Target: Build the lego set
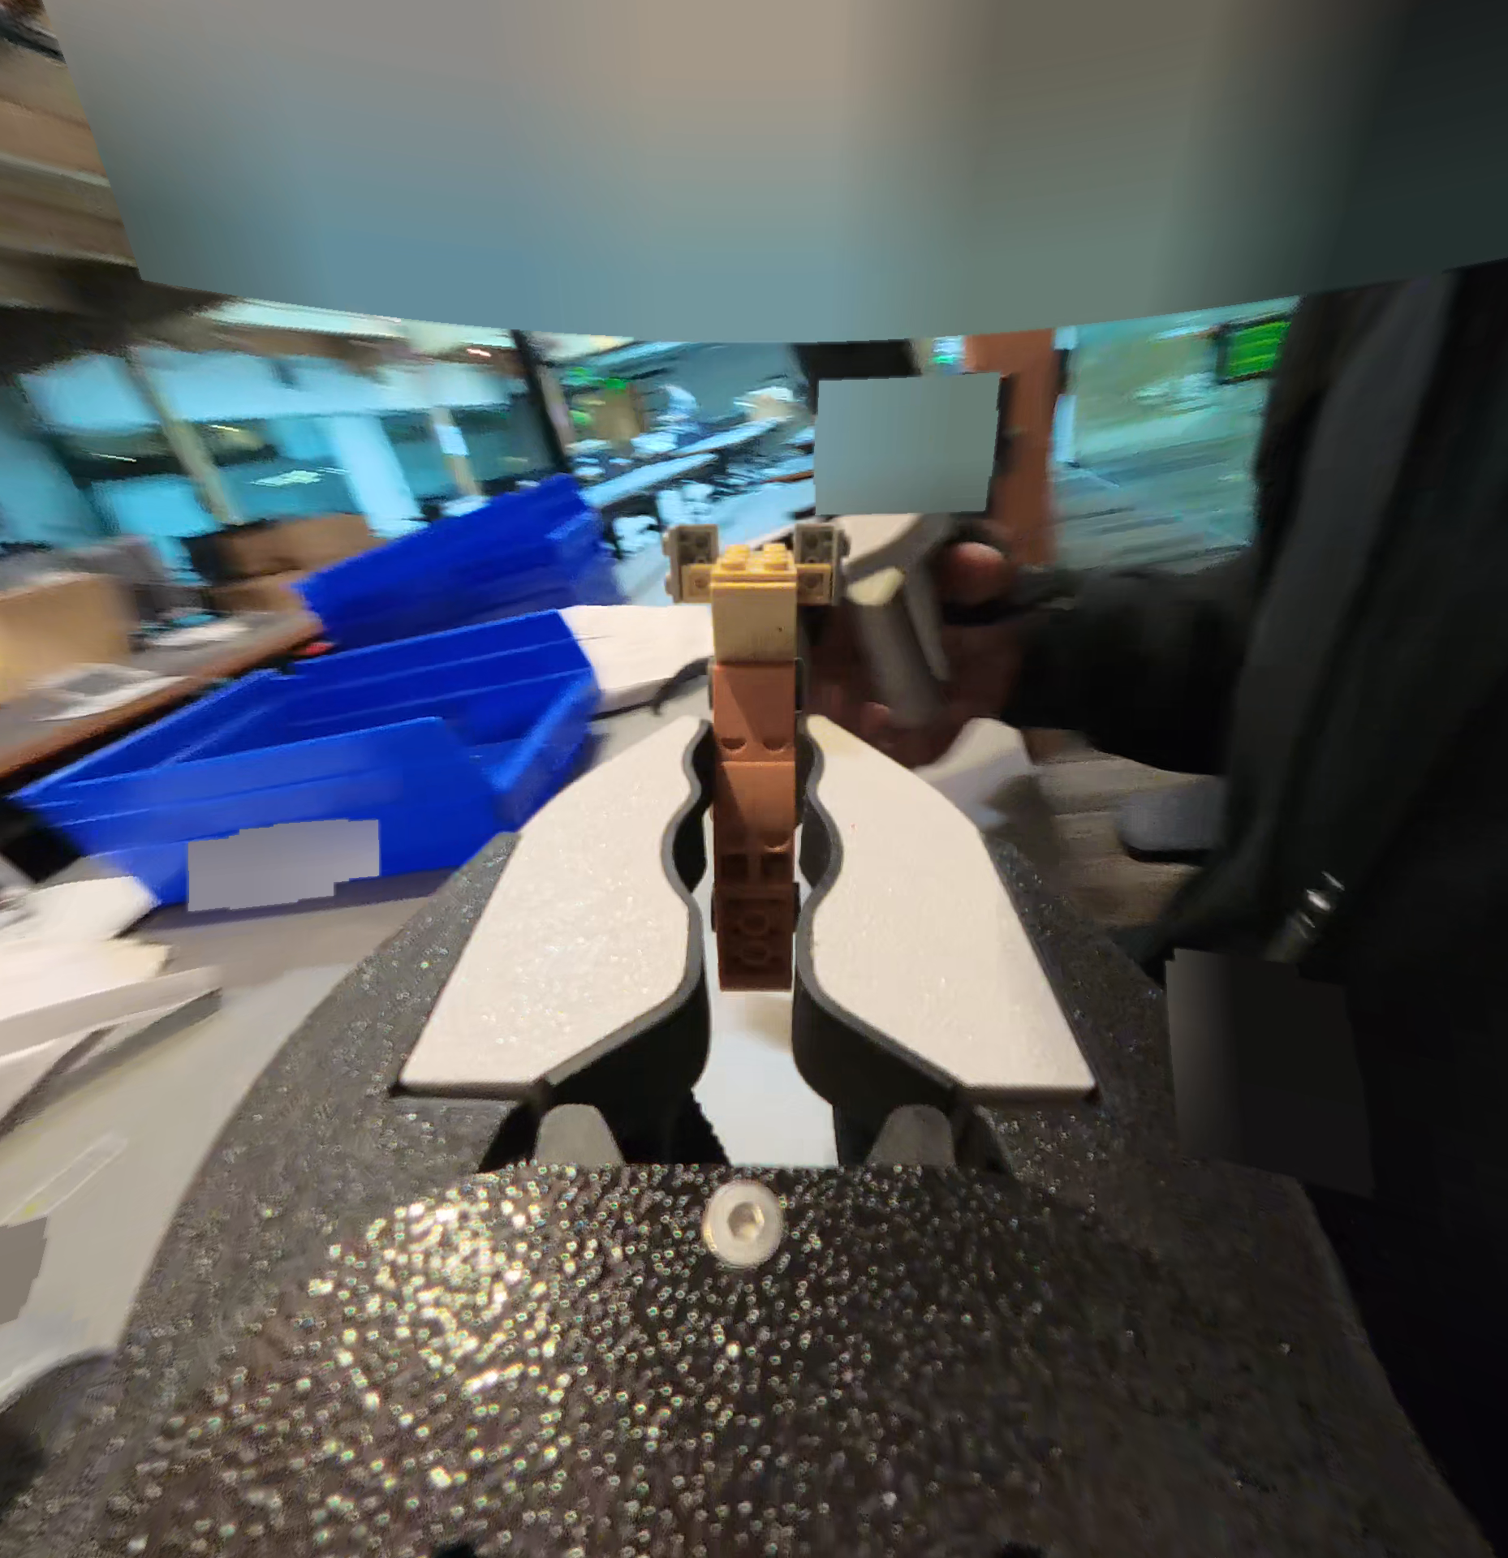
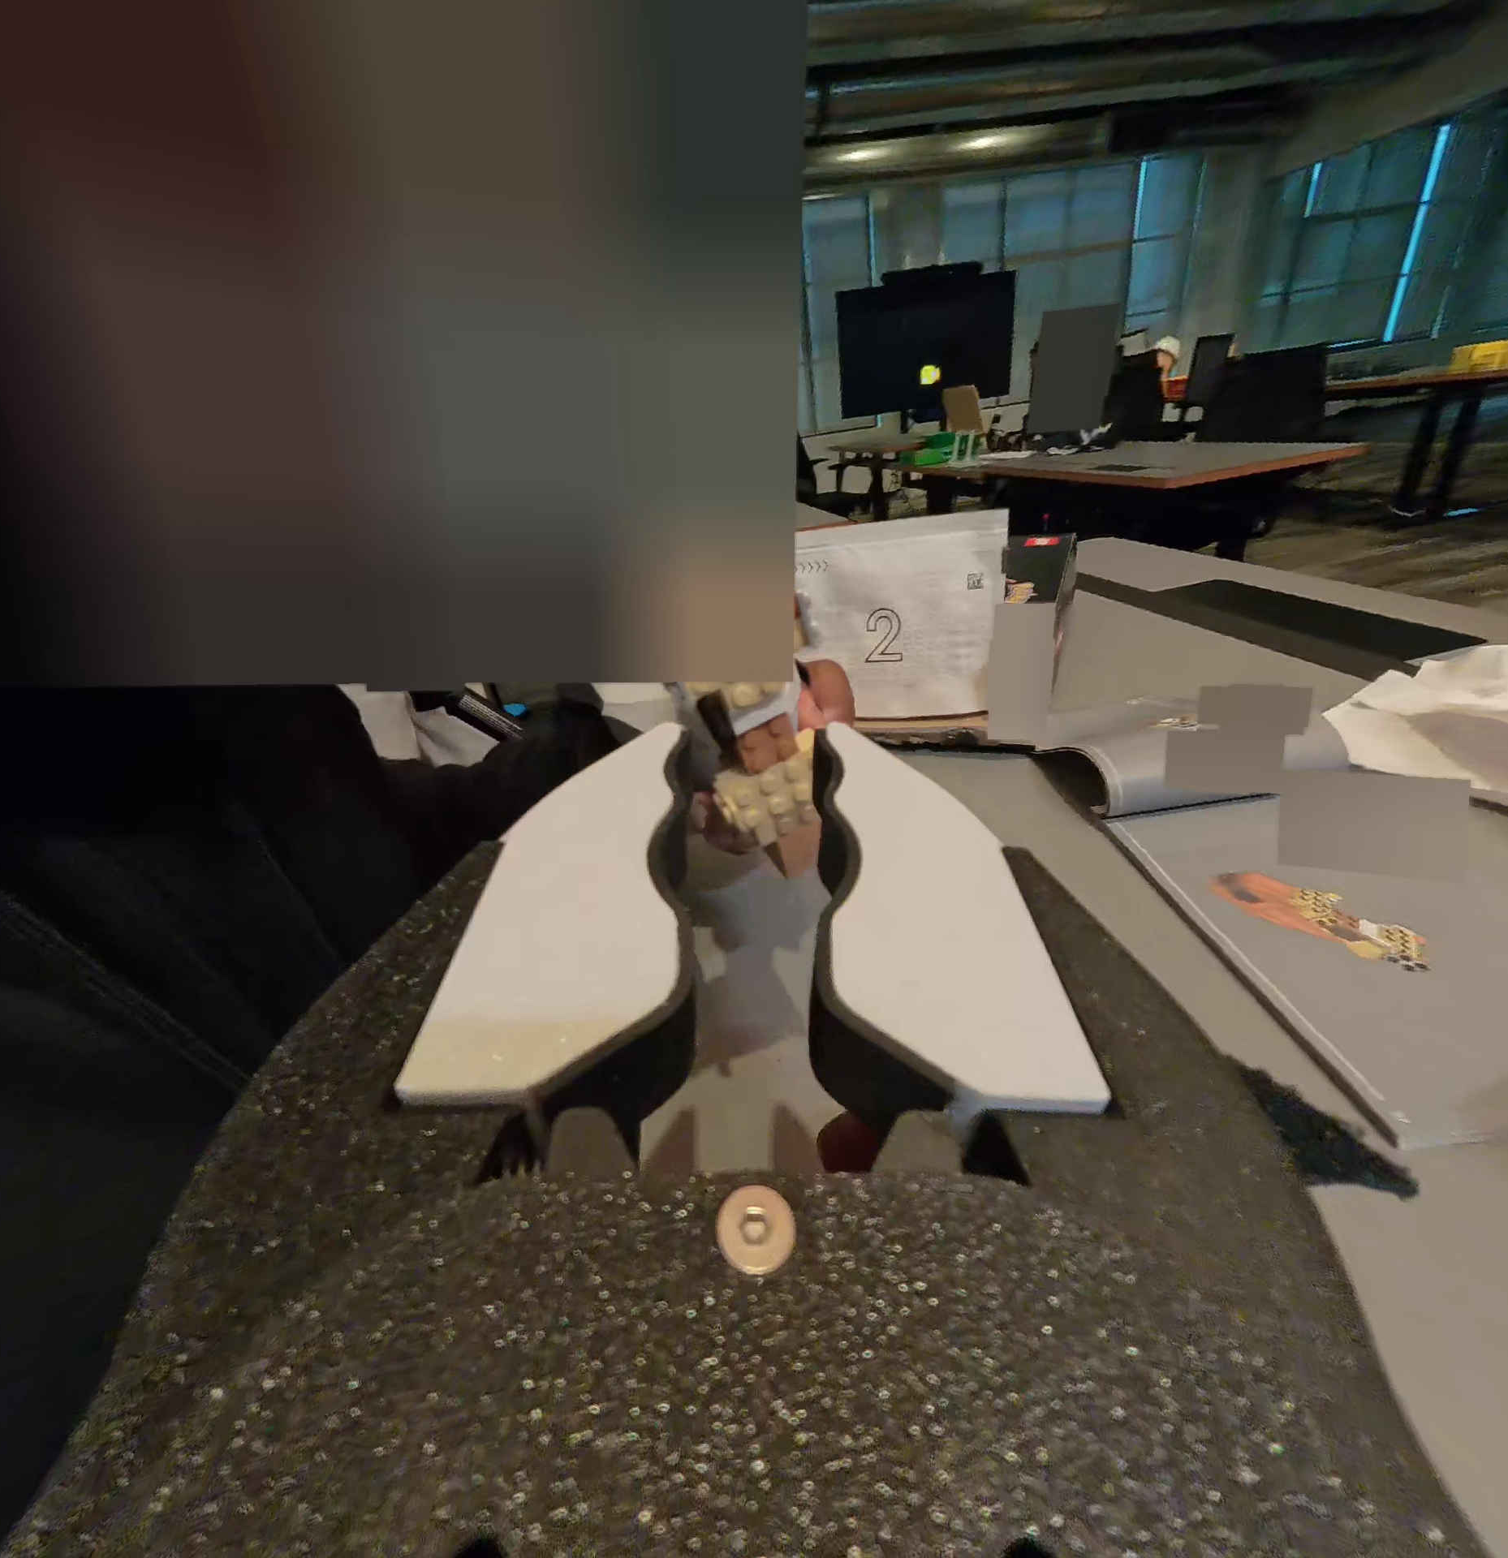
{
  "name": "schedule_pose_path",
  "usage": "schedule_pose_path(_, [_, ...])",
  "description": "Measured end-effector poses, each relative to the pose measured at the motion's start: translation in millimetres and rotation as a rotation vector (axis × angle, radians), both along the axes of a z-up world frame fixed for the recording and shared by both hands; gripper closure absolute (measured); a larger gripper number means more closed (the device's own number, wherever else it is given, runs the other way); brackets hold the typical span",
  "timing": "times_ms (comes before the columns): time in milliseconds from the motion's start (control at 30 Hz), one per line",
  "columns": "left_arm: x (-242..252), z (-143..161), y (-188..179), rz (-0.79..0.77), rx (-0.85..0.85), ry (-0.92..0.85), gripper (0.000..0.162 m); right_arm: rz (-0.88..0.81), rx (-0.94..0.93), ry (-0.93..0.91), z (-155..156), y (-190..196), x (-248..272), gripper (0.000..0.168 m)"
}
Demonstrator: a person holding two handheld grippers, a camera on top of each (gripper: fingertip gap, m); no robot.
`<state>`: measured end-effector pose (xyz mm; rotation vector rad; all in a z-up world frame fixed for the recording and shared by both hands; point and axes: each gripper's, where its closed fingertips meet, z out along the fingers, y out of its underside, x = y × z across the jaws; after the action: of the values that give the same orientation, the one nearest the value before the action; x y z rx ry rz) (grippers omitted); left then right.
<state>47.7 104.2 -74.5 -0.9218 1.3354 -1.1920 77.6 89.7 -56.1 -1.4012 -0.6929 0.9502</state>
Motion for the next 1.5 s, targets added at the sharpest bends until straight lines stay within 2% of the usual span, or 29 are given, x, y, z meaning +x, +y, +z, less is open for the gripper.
schedule_pose_path(200, [0,-4,8,0.108,-0.059,-0.094,0.145,-0.091,0.043,-0.033,-10,6,-22,0.138])
schedule_pose_path(833, [0,-4,13,0.173,-0.054,-0.125,0.145,-0.159,0.050,-0.019,-5,16,-26,0.134])
schedule_pose_path(1100, [7,-10,20,0.332,-0.044,-0.135,0.146,-0.366,0.013,-0.028,-12,30,-24,0.120])
schedule_pose_path(1267, [11,-14,20,0.379,0.005,-0.110,0.146,-0.434,0.035,-0.041,-11,34,-27,0.112])
schedule_pose_path(1500, [11,-16,21,0.381,-0.006,-0.103,0.145,-0.486,0.083,-0.086,-9,36,-26,0.119])
